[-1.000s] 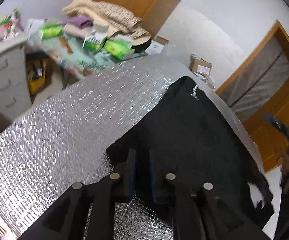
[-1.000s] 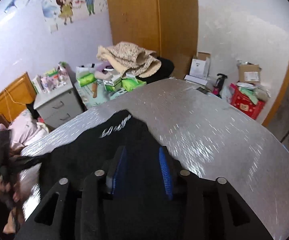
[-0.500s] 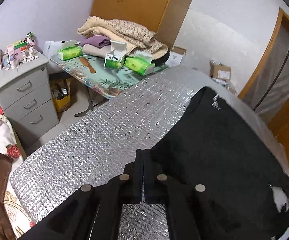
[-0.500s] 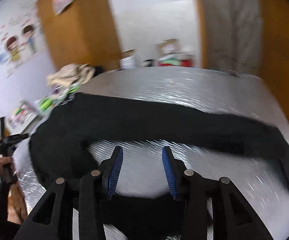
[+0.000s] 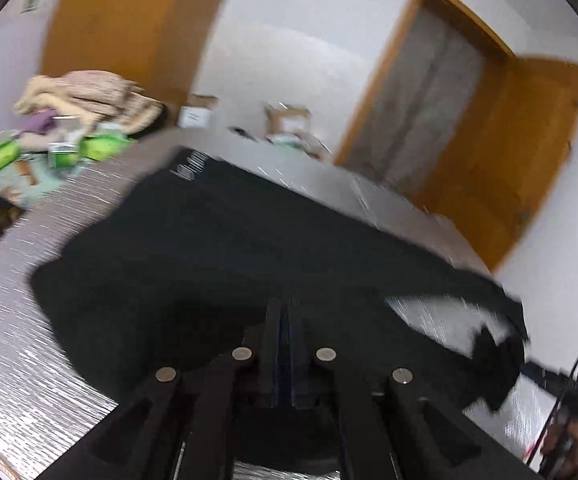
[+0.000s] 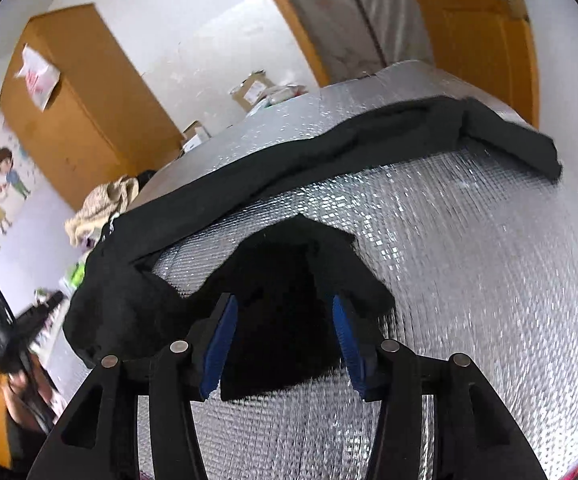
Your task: Fold clothes
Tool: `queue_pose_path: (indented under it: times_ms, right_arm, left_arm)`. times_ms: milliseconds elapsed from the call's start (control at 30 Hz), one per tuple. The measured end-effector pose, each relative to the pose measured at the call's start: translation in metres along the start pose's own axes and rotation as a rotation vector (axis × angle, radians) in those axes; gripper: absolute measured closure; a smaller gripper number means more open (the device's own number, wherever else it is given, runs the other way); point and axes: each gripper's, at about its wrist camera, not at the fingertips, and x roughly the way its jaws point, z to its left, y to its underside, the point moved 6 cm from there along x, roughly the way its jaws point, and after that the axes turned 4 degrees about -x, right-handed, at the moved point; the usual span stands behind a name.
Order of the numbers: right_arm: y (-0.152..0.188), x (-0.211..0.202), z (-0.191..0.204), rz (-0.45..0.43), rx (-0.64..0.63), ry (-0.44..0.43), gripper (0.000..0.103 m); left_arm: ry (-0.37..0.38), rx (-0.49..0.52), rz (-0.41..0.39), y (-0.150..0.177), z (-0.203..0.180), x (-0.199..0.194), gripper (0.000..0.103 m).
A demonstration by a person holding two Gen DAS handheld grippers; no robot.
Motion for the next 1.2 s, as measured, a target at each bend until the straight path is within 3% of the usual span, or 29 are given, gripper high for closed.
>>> queue_pose_path:
  times_ms: [200,433,700,1000,1200]
  right_arm:
    - [0.007,-0.008,-0.008,-0.027,0.015,0.026,0.052]
    - [0.021,-0.001,-0.019,0.037,0.039,0.049,0.052]
    - [0.032,0.011,-0.015,0.056,0.012,0.079,0.051]
    - [0.032,0.013,-0.006,0.021,0.015,0.076,0.052]
    - [0.025,0.023,0.003,0.034,0.001,0.062,0.058]
  left_arm:
    - [-0.037,0.105,0.059,0.023,-0.036,0.023,0.101]
    - [-0.122,0.186,0.083,0.039,-0.056,0.040,0.101]
    - [-0.174,0.194,0.159,0.055,-0.047,0.065,0.101]
    - [-0.167,0.197,0.159,0.054,-0.047,0.070,0.099]
    - [-0.158,0.200,0.167,0.051,-0.048,0.074,0.098]
